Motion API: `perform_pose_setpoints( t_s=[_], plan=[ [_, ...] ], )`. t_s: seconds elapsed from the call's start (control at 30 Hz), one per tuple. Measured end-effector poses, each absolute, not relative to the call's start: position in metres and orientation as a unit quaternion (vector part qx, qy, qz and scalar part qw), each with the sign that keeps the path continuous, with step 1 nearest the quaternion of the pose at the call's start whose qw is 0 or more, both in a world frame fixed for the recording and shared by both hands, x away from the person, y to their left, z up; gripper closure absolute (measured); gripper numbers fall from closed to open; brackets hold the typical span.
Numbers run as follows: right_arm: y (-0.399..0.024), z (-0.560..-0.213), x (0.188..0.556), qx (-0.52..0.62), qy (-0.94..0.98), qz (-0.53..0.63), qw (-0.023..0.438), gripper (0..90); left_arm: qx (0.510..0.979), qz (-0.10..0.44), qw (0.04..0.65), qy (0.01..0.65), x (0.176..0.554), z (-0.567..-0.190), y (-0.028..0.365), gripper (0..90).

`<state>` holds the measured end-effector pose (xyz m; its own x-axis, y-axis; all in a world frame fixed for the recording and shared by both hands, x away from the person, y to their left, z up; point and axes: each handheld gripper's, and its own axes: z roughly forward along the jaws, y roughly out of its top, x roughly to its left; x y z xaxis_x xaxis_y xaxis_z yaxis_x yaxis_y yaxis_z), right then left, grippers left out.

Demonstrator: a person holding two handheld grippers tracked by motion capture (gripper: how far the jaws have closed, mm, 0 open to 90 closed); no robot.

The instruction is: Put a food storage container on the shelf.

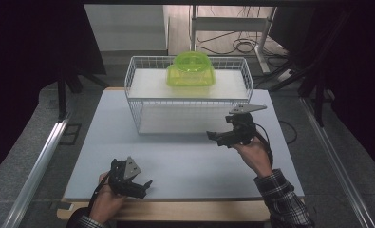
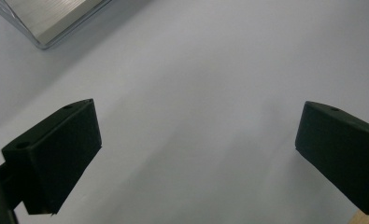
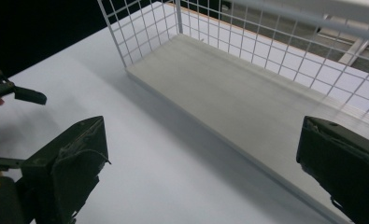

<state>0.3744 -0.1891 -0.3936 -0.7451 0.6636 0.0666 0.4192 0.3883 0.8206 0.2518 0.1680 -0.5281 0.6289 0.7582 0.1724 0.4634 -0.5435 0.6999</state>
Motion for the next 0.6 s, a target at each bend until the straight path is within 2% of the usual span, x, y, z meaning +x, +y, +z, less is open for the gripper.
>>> perform_pose_setpoints(
  t_s=[0.6],
  plan=[
    [-0.204,-0.444,0.350,0.341,0.825,0.418,0.166,1.3,0.846,0.231,0.315,0.362,0.252,-0.528,0.169,0.1]
  ],
)
